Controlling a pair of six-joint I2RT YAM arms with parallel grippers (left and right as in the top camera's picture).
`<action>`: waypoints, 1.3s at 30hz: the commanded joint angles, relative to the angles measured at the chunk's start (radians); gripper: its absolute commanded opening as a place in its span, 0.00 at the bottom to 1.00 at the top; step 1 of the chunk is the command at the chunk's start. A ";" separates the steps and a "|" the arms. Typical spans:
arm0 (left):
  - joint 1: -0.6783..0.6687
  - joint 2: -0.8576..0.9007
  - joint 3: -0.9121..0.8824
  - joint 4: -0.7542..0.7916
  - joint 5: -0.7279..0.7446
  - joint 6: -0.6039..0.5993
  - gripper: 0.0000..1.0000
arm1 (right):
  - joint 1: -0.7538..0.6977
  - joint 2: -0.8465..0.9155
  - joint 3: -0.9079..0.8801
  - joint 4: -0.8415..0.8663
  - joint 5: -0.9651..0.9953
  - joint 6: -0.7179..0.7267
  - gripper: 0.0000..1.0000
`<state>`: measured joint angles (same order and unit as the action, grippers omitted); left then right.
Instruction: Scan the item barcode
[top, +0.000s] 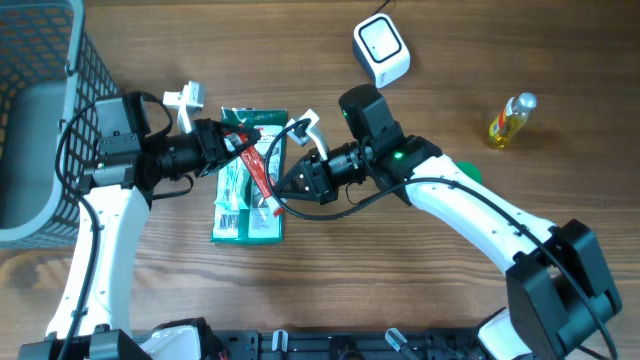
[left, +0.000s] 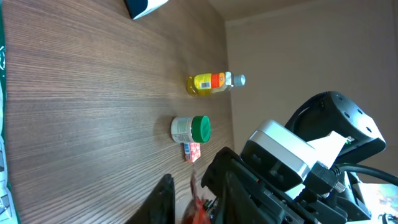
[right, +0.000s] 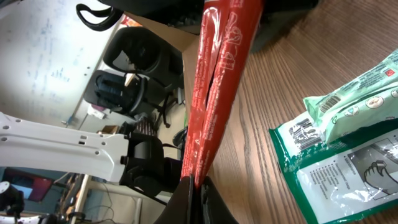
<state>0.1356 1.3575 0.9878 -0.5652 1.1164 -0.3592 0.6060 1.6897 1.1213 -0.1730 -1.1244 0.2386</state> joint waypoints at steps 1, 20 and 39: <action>-0.003 0.004 0.013 0.001 0.024 0.003 0.25 | 0.002 -0.003 0.011 0.023 0.001 0.009 0.04; -0.003 0.004 0.013 0.057 0.149 0.002 0.49 | 0.002 -0.003 0.011 0.090 0.001 0.106 0.04; 0.004 0.004 0.013 0.054 0.204 -0.017 0.04 | 0.002 -0.003 0.011 0.151 -0.022 0.286 0.31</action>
<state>0.1356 1.3575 0.9878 -0.5152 1.2709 -0.3618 0.6060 1.6897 1.1213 -0.0288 -1.1221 0.5060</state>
